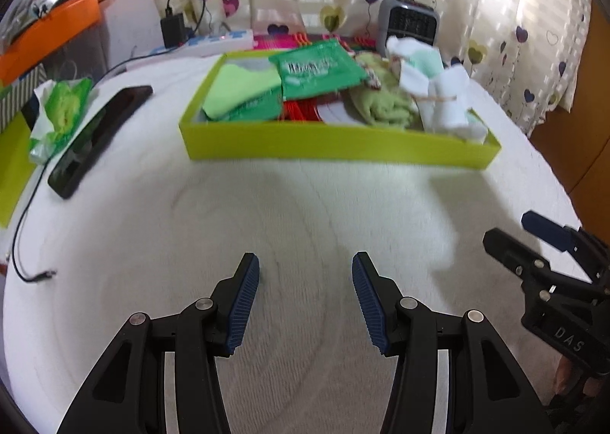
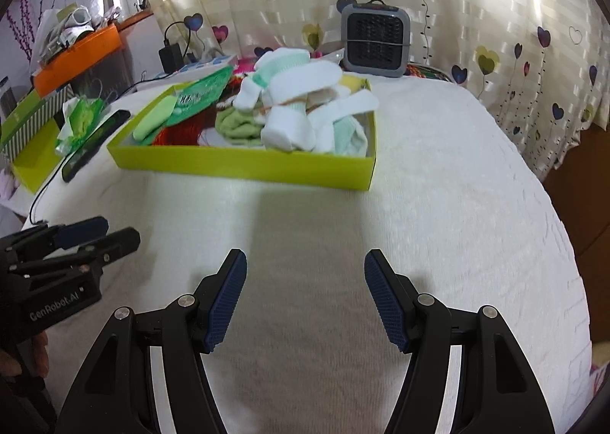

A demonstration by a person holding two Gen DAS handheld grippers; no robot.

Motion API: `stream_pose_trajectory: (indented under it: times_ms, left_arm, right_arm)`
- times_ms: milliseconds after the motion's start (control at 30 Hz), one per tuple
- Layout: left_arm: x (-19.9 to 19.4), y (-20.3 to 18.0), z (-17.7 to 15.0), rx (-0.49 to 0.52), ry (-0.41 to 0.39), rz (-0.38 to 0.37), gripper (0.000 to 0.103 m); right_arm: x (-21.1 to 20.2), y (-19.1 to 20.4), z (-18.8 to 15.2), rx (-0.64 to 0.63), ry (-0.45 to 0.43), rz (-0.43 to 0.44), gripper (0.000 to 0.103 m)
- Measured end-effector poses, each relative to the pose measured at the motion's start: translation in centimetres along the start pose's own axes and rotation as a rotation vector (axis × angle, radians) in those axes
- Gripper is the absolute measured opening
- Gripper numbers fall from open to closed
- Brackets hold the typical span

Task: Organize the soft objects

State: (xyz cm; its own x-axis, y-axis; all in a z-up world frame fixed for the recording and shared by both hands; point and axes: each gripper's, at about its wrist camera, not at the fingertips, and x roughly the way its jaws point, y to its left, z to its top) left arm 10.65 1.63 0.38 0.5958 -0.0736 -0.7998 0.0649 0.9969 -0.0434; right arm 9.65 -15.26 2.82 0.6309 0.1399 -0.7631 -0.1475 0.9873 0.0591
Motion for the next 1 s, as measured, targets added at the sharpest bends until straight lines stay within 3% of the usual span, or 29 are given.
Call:
stream_pose_trajectory:
  times_ms: [500, 700, 1000]
  left_arm:
    - [-0.3, -1.3, -1.3, -0.02, -0.041, 0.063, 0.054]
    - [-0.1, -2.0, -1.3, -0.004, -0.044, 0.089, 0.061]
    - [-0.1, -1.8, -1.3, -0.013, -0.045, 0.079, 0.062]
  right_arm:
    - [0.5, 0.0, -1.7, -0.021, 0.06, -0.048, 0.067]
    - [0.6, -0.1, -1.6, -0.013, 0.064, -0.047, 0.069]
    - [0.7, -0.2, -1.7, -0.014, 0.064, -0.047, 0.07]
